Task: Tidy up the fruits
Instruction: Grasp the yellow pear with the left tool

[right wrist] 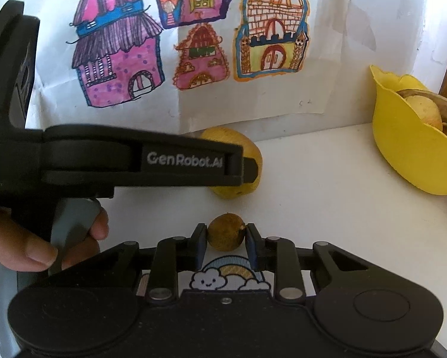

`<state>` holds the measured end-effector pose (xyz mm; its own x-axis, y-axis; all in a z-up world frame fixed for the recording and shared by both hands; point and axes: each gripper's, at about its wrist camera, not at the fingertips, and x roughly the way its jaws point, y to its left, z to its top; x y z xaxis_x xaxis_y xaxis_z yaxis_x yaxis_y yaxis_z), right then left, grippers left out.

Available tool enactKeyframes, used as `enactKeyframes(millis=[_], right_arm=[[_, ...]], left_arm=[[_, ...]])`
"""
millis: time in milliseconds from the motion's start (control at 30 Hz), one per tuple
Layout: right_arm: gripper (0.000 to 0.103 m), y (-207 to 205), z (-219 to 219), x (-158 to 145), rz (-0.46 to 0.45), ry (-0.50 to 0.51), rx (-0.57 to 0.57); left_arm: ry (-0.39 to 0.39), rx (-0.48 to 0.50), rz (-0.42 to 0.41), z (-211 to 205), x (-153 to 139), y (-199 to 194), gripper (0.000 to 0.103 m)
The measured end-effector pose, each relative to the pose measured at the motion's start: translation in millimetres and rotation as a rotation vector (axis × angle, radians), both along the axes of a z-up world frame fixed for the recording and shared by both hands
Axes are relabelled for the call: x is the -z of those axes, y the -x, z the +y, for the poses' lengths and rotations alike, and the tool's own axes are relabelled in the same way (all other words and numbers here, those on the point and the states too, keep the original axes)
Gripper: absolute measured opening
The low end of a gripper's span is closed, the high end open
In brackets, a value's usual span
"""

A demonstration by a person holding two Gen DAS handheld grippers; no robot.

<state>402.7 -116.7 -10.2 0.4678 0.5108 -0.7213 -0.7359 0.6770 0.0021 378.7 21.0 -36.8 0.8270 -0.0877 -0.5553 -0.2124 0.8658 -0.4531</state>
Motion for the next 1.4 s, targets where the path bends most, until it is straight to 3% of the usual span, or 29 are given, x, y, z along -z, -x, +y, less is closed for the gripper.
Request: enactKeyframes(millis=[167, 267, 300, 367, 567, 800, 967, 1400], right_arm=[[0.029, 9, -5, -3, -0.007, 0.004, -0.007], [0.029, 12, -9, -4, -0.010, 0.012, -0.011], [0.029, 13, -12, -3, -0.010, 0.015, -0.012], [0.029, 13, -13, -3, -0.013, 0.018, -0.009], [0.029, 15, -16, -1, -0.024, 0.018, -0.004], [0.029, 4, -5, 3, -0.027, 0.032, -0.009], [0.030, 5, -5, 5, -0.026, 0.024, -0.013], [0.029, 12, -13, 4, -0.046, 0.030, -0.011]], left_arm=[[-0.029, 0.028, -0.027, 4, -5, 18, 0.043], [-0.058, 0.053, -0.039, 3, -7, 20, 0.042], [-0.053, 0.058, -0.034, 4, -6, 19, 0.044], [-0.036, 0.029, -0.010, 6, -5, 16, 0.066], [-0.033, 0.015, -0.010, 2, -4, 7, 0.083], [-0.044, -0.026, 0.001, -5, -4, -10, 0.082], [-0.100, -0.037, 0.020, -12, -1, -21, 0.061], [-0.128, 0.012, 0.012, -14, -3, -1, 0.059]])
